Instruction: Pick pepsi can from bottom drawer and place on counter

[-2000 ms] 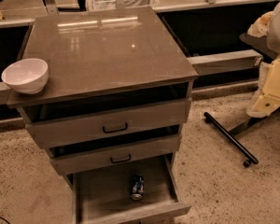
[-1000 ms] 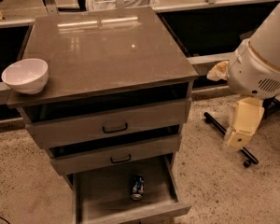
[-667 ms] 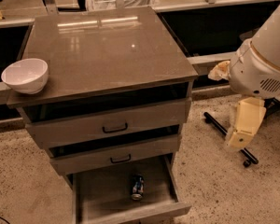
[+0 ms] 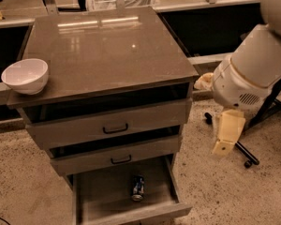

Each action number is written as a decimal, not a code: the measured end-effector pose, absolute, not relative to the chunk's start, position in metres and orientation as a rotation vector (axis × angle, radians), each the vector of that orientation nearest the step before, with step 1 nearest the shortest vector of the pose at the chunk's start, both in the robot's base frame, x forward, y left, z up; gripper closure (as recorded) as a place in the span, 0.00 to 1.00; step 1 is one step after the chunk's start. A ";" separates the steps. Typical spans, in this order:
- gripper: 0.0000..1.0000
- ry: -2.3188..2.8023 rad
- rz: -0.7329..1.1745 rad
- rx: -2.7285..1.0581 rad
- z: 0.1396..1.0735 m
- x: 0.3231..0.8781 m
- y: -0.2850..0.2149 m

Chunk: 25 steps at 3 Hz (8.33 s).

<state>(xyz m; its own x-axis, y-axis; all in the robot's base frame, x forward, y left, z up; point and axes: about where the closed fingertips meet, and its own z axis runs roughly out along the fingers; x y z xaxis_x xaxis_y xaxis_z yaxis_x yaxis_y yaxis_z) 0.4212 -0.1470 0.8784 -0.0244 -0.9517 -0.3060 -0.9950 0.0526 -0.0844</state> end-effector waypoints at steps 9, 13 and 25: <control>0.00 1.477 0.306 -1.960 0.685 0.430 -0.112; 0.00 1.257 0.563 -1.949 0.465 0.466 -0.011; 0.00 1.730 0.706 -1.635 0.166 0.560 0.008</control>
Offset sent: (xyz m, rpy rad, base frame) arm 0.0006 0.0028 -0.0218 0.0406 0.0194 0.0097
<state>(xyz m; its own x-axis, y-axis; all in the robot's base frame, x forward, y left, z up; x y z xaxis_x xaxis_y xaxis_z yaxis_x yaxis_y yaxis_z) 0.5599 0.0077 0.1656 -0.0145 -0.6475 -0.7619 -0.9957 0.0791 -0.0482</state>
